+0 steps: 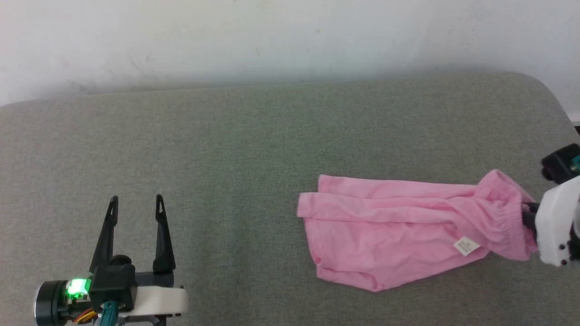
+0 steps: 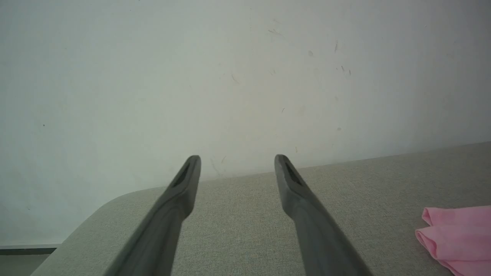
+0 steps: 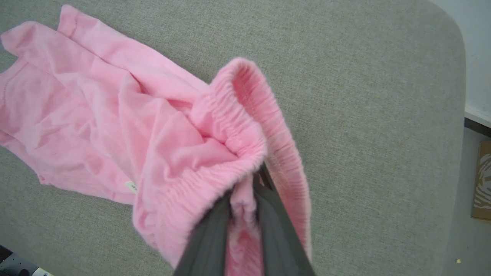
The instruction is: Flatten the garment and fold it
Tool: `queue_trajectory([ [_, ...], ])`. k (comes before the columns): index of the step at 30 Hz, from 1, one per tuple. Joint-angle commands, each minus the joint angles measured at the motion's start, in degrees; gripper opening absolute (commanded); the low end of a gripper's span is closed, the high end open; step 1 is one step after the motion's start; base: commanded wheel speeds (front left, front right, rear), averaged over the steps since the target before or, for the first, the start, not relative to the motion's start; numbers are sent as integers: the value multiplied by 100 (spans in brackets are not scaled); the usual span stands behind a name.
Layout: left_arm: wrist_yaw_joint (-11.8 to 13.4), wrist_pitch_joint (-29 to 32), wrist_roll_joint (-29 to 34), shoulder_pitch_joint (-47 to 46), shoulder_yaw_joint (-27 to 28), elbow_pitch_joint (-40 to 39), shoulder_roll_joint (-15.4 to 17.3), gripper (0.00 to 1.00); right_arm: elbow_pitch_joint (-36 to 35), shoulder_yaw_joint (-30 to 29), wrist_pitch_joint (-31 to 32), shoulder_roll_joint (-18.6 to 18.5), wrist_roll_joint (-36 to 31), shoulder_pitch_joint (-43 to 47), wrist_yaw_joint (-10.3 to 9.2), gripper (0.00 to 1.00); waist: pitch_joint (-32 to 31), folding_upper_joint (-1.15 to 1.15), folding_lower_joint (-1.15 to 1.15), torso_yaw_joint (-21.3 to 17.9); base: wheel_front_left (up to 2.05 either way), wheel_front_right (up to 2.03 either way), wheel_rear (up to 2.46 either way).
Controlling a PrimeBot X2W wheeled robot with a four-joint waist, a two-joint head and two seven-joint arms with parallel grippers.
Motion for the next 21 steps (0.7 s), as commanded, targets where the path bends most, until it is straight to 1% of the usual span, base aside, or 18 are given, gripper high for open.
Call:
queue_trajectory([
  [1, -40, -28, 49, 78, 38, 9, -29, 100, -12, -92, 33, -64, 58, 34, -12, 0, -43, 0, 0, -32, 0, 0, 0],
  [3, -46, -28, 43, 93, 77, 50, -47, 100, -123, -196, 81, -179, 80, 44, -12, 0, -65, 0, 0, -42, 0, 0, 0],
  [5, -40, -28, 36, 119, 138, 112, -62, 100, -379, -265, 132, -242, 112, 50, -12, 0, -79, 0, 0, -52, 0, 0, 0],
  [9, -28, -28, 26, 157, 234, 147, -124, 100, -1131, -320, 254, -310, 86, 36, -12, 0, -51, 0, 0, -26, 0, 0, 0],
  [12, -44, -28, 36, 140, 250, 138, -185, 100, -1723, -282, 382, -249, -37, -3, -12, 0, 21, 0, 0, 52, 0, 0, 0],
  [15, -70, -28, 40, 83, 253, 136, -255, 100, -2097, -186, 544, -7, -249, -109, -12, 0, 125, 0, 0, 149, 0, 0, 0],
  [17, -102, -28, 54, 16, 236, 140, -295, 100, -2160, -85, 677, 237, -388, -207, -12, 0, 227, 0, 0, 228, 0, 0, 0],
  [19, -124, -28, 68, -60, 214, 146, -342, 100, -2051, 36, 798, 507, -579, -358, -12, 0, 343, 0, 0, 300, 0, 0, 0],
  [21, -153, -28, 75, -159, 202, 155, -374, 100, -1797, 175, 911, 826, -689, -504, -12, 0, 460, 0, 0, 369, 0, 0, 0],
])
